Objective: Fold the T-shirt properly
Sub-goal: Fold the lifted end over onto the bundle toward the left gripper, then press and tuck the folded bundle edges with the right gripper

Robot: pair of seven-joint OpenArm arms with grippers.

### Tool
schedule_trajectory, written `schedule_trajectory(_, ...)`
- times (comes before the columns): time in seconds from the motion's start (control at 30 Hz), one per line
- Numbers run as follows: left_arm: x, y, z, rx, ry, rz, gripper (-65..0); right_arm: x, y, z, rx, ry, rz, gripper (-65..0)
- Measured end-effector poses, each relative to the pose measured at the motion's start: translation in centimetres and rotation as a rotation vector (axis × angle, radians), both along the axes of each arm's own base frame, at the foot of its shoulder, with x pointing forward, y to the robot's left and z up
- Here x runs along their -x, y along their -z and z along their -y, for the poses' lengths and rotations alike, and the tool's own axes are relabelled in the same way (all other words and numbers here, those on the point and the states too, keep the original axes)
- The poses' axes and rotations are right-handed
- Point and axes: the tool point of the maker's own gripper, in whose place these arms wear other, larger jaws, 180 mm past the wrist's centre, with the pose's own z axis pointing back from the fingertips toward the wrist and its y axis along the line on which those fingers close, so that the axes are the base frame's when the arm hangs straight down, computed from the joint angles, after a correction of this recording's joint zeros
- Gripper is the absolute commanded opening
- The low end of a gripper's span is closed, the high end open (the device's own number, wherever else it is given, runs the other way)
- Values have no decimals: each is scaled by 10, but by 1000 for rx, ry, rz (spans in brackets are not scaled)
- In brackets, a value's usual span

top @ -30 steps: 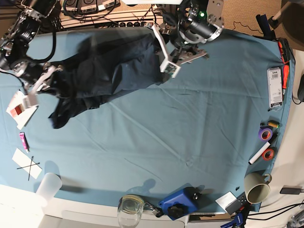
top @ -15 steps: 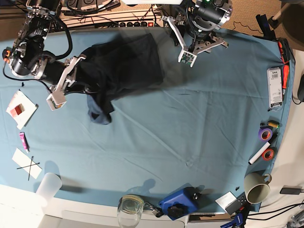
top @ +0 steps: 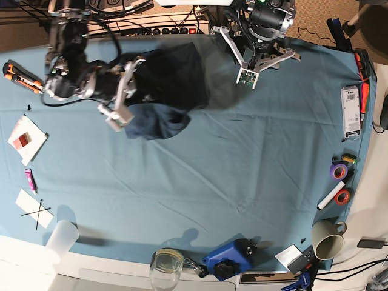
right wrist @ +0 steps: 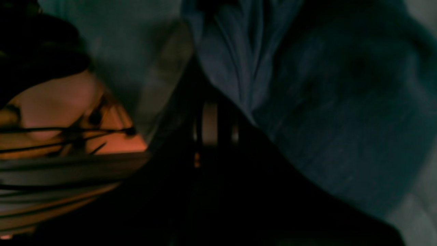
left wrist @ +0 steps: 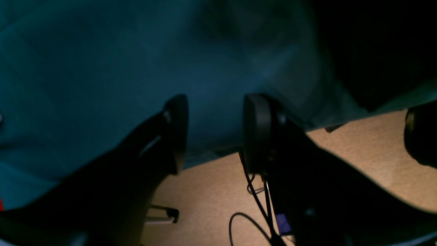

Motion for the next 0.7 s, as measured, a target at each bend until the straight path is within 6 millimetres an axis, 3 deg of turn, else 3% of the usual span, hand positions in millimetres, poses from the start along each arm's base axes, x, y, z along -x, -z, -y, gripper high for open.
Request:
schedule_trajectory(0.1, 0, 0, 0, 0, 0, 0, -397, 3, 3, -15, -12, -17, -5, -650)
schedule_trajectory(0.27, 0, 0, 0, 0, 0, 0, -397, 3, 13, -21, 30, -16, -9, -650)
schedule_trajectory(0.4, 0, 0, 0, 0, 0, 0, -397, 3, 13, -21, 34, -14, -9, -513)
schedule_trajectory(0.6, -2, -2, 1, 4, 1, 15, -397, 7, -11, -42, -147, -48, -6, -508)
schedule_trajectory(0.7, -2, -1, 1, 4, 1, 14, -397, 8, -15, -44, -170, -54, -7, -508)
